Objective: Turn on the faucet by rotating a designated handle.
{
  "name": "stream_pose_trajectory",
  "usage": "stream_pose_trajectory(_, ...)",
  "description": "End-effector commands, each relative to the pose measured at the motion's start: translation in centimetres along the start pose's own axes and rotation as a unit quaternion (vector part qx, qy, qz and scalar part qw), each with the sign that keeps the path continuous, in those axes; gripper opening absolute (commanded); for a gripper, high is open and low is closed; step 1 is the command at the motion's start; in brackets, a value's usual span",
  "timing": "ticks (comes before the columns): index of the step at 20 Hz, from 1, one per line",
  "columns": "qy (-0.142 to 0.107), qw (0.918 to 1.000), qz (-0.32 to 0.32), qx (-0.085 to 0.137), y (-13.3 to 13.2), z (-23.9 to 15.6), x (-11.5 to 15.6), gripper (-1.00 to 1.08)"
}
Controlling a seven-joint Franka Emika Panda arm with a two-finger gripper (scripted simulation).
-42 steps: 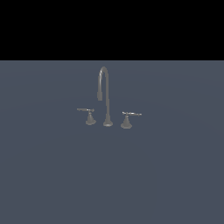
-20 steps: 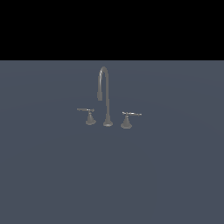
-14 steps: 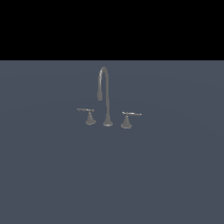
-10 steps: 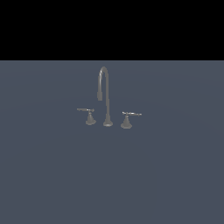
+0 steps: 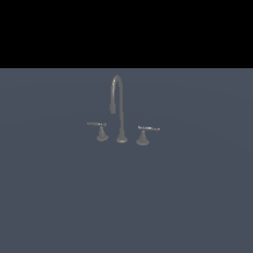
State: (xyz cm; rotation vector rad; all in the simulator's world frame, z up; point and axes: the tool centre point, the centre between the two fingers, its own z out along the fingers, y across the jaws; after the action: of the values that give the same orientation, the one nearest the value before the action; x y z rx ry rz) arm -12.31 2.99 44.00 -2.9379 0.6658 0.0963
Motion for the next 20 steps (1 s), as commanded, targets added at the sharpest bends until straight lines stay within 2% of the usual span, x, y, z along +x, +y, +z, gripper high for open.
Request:
stream_pose_trajectory(1, -0.004, 0.9994, 0.033, 0.004, -1.2, 1.1, 1.5, -1.00)
stream_pose_trajectory(6, -0.010, 0.9950, 0.099, 0.009, -3.4, 3.5, 4.5, -1.00)
stream_pose_trajectory(10, -0.013, 0.9881, 0.153, 0.011, -5.1, 5.8, 6.7, -1.00)
stream_pose_trajectory(15, -0.015, 0.9754, 0.220, 0.010, -7.1, 8.9, 9.3, -1.00)
stream_pose_trajectory(20, -0.013, 0.9583, 0.285, 0.006, -8.9, 12.5, 11.7, -1.00)
